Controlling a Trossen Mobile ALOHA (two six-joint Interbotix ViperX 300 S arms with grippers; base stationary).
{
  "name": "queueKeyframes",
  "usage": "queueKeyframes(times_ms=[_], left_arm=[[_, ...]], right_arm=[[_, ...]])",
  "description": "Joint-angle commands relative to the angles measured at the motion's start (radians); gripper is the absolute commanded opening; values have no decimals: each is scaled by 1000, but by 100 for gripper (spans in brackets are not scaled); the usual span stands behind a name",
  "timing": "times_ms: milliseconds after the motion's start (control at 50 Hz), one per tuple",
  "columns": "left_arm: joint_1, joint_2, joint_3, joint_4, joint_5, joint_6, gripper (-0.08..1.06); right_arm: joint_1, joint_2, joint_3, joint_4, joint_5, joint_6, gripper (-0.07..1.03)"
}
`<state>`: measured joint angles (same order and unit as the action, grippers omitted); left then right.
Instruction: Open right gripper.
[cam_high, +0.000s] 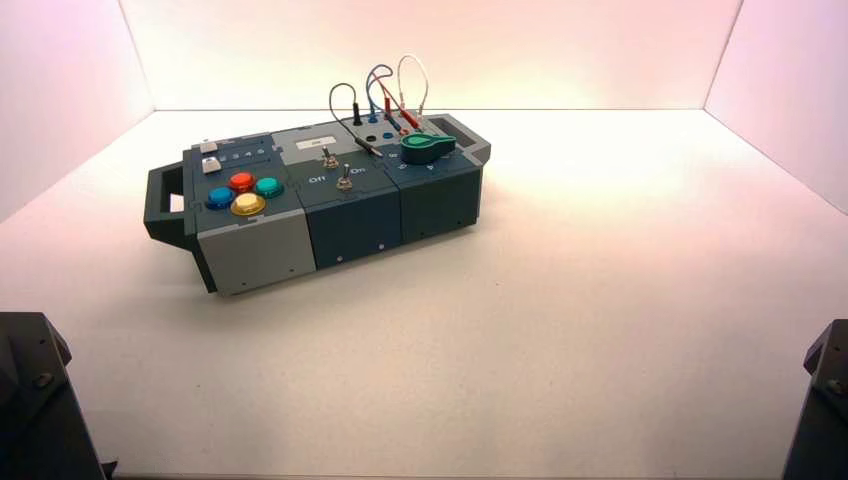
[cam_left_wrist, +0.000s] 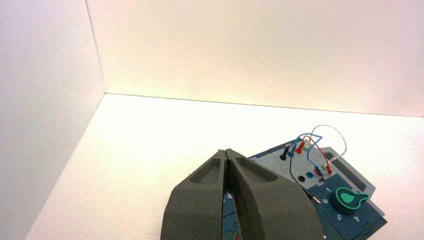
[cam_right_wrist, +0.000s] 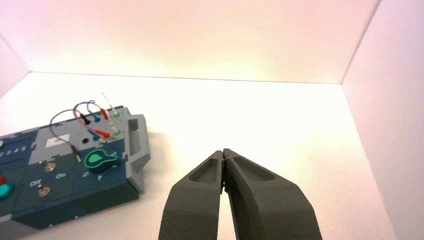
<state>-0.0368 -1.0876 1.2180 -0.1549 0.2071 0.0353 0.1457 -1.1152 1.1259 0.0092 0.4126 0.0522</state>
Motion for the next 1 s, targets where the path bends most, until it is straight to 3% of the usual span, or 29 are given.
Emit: queueKeyframes(times_ms=[20,360,460,520,560,640,700,1000], left_arm=[[3,9,-21,2,-8,3,-3],[3,20,-26,2,-9,3,-3],[3,29,-28,2,-11,3,-3],[3,29,-26,0,-12,3,-3],[3,31,-26,2,-12,3,-3],[3,37,-26,2,-12,3,-3],[3,37,-28,2,-12,3,-3],[2,37,-26,2,-11,3,-3]], right_arm=[[17,11,-29,3,-3,-2,-2],[20,9,-31,3,-9,-2,-2],[21,5,-32,3,-17,-2,3],[20,2,-32,3,-18,-2,11],[21,-2,-32,3,-20,-2,25],[20,-2,-31,0,-34,-6,61],[21,11,-25,0,-38,-11,99],[48,52,-31,3,-34,-14,99]])
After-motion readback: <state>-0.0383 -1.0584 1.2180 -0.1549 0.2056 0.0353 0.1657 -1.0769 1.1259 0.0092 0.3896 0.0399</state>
